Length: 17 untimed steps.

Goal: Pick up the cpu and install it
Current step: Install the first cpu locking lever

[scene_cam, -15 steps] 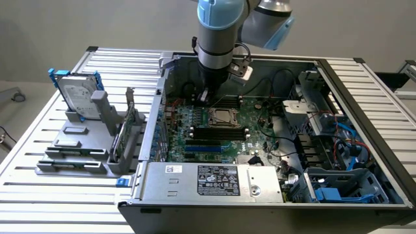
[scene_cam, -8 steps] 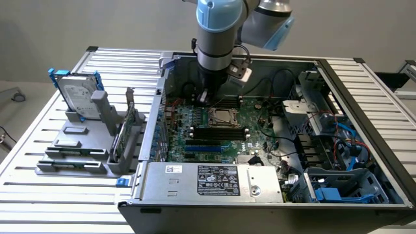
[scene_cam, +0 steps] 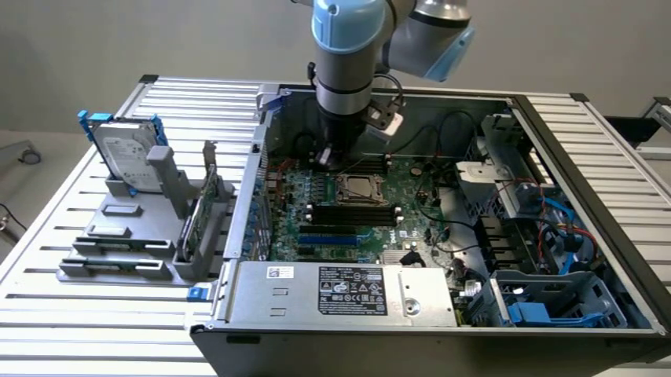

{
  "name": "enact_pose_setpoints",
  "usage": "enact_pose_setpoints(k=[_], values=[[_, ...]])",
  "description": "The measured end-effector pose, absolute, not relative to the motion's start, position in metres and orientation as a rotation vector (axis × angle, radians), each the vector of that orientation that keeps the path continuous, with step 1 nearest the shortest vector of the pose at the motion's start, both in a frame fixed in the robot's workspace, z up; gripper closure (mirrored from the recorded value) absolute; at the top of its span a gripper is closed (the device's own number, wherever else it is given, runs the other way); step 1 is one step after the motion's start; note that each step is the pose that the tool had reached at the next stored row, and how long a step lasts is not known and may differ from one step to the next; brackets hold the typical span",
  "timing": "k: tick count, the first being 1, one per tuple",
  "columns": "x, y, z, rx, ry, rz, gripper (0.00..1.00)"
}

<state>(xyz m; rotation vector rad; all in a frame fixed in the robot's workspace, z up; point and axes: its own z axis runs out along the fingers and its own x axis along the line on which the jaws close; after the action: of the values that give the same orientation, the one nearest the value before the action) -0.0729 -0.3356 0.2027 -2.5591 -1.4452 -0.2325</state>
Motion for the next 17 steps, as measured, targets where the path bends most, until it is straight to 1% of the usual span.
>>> enact_pose_setpoints(k=[17], values=[[-0.0794,-0.3322,0.1999,-2.627,-1.34,-0.242,0.89]])
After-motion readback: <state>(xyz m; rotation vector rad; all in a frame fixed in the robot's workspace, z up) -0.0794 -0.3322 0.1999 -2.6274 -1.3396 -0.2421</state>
